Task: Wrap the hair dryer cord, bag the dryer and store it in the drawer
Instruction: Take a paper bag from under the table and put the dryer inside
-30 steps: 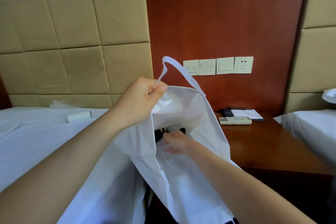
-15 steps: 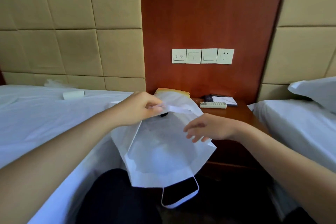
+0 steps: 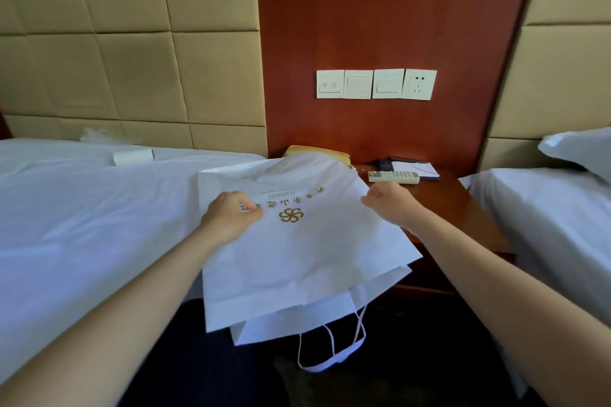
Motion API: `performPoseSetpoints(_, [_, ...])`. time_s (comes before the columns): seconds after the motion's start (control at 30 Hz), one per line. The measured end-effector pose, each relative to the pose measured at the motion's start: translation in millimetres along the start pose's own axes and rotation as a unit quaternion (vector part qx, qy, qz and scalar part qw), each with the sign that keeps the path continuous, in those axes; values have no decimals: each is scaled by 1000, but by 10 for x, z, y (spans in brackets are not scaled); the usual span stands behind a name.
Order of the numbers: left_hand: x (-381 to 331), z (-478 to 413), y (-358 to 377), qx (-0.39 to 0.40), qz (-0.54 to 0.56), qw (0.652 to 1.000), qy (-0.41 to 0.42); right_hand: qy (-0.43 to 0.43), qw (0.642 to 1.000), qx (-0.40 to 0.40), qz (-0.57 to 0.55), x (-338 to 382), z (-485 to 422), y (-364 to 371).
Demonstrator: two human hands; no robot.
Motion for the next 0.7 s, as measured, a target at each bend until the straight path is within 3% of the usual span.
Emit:
performPoseSetpoints(0.07, [206, 28, 132, -94, -5, 991, -98, 30, 999, -6, -22, -79, -251, 139])
performPoseSetpoints(0.23, [636, 84, 419, -159, 156, 953, -205, 102, 979, 52, -168, -202, -549, 320])
performPoseSetpoints(0.4, [838, 78, 575, -123, 302, 912, -248, 125, 946, 173, -246, -309, -621, 408])
performPoseSetpoints(0.53, [935, 138, 743, -163, 388, 858, -293, 162, 929, 218, -249, -455, -616, 397])
performPoseSetpoints(0.7, [909, 228, 829, -109, 432, 851, -277, 152, 918, 266, -251, -514, -529, 398])
Point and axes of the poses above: each hand's wrist, its own z-axis away from the middle knuckle, its own y-axis out of the palm, x = y × z, the point moved 2 cm from there along -z, towards the middle knuckle, and after that the axes turned 11 degrees about y, right-handed, at the moved point
